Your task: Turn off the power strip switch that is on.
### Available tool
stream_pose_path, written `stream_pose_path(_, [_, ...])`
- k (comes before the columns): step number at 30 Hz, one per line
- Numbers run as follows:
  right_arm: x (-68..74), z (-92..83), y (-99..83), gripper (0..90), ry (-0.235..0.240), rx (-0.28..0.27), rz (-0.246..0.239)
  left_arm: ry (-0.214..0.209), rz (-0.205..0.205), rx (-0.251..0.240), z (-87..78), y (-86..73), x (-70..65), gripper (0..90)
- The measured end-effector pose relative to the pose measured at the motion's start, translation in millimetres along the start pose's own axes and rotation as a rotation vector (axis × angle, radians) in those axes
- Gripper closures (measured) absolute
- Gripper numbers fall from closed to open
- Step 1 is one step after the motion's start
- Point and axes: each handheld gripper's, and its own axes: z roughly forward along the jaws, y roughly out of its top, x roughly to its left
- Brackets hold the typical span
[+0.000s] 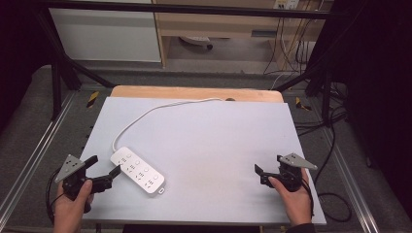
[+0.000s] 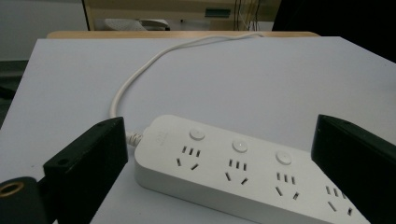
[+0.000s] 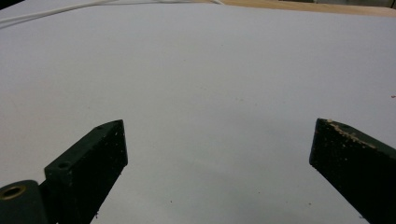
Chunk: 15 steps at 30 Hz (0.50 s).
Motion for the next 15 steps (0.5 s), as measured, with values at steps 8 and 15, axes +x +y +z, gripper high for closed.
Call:
stream_pose_path(8, [0.4,1.1,0.0,4.8,0.008,0.009,-0.003,-0.002,0.0,-0.014,-1.4,1.1,-0.8,3.8])
stream_pose_path(15, [2.5,-0.2,1.7,4.3,0.028,0.03,-0.004,0.009,0.007,-0.022,-3.3,3.4,-3.6,4.9])
